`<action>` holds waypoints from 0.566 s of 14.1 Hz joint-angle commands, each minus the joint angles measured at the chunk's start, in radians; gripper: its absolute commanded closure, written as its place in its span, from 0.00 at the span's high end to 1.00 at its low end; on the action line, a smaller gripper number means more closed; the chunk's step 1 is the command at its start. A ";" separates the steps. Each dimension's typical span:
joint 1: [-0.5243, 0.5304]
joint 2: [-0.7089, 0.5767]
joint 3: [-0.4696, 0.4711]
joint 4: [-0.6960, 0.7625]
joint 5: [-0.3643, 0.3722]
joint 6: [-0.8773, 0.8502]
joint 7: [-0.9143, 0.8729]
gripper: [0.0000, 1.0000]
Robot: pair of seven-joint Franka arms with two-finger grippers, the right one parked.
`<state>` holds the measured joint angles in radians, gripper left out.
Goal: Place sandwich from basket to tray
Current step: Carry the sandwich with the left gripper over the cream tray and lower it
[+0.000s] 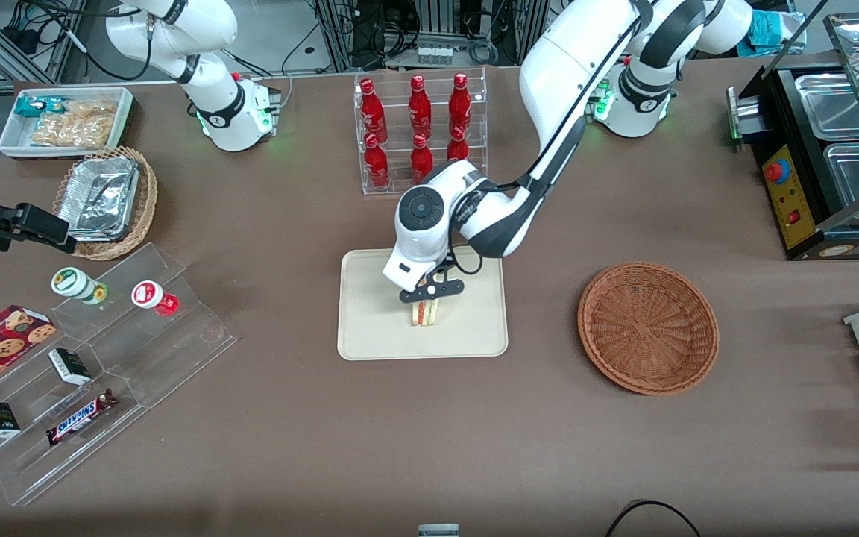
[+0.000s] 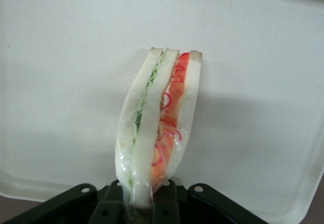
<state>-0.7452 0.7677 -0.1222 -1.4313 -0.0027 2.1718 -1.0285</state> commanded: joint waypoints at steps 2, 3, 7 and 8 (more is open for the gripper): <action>-0.017 0.030 0.009 0.034 -0.008 0.020 -0.018 0.25; -0.017 0.030 0.010 0.034 -0.008 0.020 -0.010 0.47; -0.011 0.007 0.012 0.034 -0.005 0.019 -0.038 1.00; -0.005 -0.017 0.013 0.034 -0.002 0.007 -0.036 1.00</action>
<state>-0.7490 0.7790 -0.1205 -1.4137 -0.0027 2.1939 -1.0444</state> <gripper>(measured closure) 0.366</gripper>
